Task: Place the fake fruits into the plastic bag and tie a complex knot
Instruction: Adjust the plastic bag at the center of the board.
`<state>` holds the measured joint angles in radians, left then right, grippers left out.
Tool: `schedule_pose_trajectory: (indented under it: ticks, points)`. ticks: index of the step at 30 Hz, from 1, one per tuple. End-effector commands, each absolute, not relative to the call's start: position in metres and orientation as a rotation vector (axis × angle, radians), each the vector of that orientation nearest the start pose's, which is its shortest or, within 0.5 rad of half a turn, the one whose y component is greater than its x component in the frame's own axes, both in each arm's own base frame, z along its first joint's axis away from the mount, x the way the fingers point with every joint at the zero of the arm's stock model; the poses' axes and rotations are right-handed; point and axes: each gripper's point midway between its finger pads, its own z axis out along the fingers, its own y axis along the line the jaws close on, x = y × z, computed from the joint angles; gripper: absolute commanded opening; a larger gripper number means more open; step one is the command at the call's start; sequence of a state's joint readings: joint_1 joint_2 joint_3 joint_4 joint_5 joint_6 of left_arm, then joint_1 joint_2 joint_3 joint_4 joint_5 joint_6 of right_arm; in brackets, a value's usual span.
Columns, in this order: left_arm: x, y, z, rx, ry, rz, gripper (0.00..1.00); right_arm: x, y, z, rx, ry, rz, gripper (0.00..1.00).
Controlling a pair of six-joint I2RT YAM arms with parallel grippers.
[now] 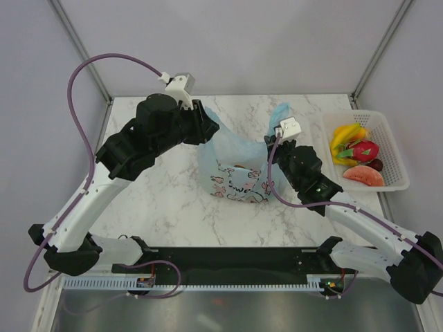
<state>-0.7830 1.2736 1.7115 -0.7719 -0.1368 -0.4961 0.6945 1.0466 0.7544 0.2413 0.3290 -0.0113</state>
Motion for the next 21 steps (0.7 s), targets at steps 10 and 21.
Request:
schedule_pose_trajectory:
  ticks: [10, 21]
  points:
    - [0.245, -0.232, 0.437, 0.367, 1.771, -0.674, 1.0, 0.334, 0.192, 0.296, -0.274, 1.542, 0.283, 0.0]
    - [0.206, -0.177, 0.43, 0.419, 1.711, -0.594, 1.0, 0.345, 0.187, 0.294, -0.26, 1.56, 0.328, 0.0]
